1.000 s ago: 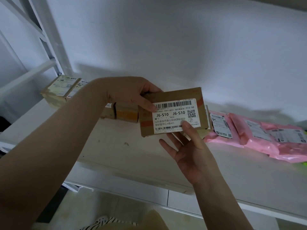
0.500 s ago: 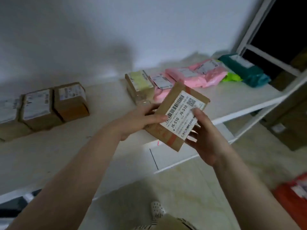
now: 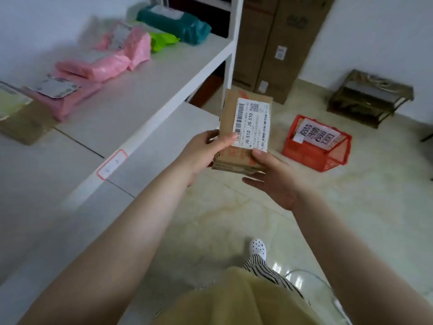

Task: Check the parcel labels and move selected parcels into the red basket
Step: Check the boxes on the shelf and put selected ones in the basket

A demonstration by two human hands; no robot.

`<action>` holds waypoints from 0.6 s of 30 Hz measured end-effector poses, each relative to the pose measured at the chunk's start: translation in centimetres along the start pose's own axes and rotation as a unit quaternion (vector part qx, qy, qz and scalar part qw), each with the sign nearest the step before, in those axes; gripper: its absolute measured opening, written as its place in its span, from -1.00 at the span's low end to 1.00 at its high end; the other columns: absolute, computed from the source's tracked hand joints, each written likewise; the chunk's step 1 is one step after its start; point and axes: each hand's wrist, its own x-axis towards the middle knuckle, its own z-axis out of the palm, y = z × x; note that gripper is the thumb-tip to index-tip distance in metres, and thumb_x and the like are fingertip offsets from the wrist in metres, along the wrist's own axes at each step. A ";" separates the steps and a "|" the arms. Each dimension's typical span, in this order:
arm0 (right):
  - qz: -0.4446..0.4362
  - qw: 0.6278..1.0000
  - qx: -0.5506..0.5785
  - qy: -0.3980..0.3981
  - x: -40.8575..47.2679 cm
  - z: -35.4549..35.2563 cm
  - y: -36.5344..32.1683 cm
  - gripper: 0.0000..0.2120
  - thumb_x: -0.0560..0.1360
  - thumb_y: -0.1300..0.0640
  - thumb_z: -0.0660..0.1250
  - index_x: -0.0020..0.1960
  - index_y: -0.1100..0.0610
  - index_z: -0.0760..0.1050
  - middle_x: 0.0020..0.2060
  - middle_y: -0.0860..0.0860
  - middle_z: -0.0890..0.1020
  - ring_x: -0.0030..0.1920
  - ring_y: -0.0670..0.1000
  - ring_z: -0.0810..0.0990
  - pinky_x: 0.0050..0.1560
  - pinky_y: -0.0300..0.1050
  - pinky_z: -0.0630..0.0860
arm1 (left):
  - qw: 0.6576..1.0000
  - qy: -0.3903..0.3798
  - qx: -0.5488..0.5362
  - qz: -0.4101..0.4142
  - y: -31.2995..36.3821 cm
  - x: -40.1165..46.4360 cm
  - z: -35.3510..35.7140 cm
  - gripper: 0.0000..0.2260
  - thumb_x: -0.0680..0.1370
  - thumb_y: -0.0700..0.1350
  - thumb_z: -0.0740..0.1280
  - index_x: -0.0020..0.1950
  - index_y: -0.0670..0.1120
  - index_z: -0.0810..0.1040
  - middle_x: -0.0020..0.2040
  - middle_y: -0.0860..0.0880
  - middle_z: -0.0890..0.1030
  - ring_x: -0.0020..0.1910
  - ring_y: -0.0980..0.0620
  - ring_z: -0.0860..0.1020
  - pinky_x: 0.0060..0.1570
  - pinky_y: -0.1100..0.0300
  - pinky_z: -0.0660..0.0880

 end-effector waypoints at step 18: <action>-0.014 0.972 0.122 0.202 0.7 -33.4 -8.7 -0.82 0.55 0.02 0.35 0.14 -0.03 0.57 0.05 -0.04 0.67 0.12 -0.03 0.59 0.32 -0.08 0.46 | 0.988 -0.128 0.002 -0.085 9.4 20.4 34.1 -0.72 0.51 0.19 0.34 0.04 0.01 0.61 -0.04 0.03 0.70 -0.06 0.04 0.66 -0.05 0.12 0.58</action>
